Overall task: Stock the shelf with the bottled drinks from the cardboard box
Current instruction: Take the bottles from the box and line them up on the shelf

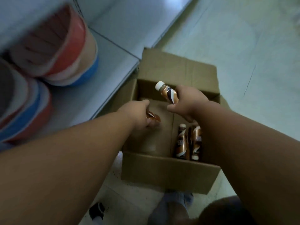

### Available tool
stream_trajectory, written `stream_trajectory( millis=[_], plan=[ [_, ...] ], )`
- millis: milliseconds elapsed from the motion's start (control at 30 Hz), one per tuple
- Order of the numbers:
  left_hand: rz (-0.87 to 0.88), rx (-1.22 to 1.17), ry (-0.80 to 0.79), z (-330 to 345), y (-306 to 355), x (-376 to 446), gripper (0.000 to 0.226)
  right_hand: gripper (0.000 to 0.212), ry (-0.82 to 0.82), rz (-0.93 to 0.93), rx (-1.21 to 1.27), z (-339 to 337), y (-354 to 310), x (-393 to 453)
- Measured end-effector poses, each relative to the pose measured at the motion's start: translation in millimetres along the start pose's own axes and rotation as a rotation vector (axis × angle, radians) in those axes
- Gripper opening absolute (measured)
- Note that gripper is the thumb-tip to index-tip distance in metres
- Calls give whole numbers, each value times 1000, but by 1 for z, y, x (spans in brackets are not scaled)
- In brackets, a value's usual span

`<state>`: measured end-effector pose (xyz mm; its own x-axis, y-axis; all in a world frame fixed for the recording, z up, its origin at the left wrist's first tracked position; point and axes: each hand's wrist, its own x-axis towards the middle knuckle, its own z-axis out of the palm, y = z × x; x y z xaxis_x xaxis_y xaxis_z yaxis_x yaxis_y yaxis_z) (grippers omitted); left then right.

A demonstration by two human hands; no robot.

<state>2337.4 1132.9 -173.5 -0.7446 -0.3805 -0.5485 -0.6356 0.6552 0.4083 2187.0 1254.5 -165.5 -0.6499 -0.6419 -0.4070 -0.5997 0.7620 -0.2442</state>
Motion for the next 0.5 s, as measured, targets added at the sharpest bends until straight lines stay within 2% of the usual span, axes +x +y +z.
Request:
stream_trajectory(
  millis=[67, 167, 267, 367, 500],
  plan=[
    [0, -50, 162, -39, 7, -32, 50, 50, 100, -14, 116, -40, -23, -25],
    [10, -156, 389, -82, 13, -79, 44, 40, 375, -82, 180, -79, -59, -66],
    [36, -415, 564, -111, 8, -123, 45, 36, 512, -155, 348, -101, -99, -102],
    [100, -705, 792, -126, -8, -162, 43, 30, 669, -257, 354, -118, -141, -131],
    [165, -1102, 877, -143, -32, -211, 34, 26, 774, -370, 397, -139, -209, -167]
  ],
)
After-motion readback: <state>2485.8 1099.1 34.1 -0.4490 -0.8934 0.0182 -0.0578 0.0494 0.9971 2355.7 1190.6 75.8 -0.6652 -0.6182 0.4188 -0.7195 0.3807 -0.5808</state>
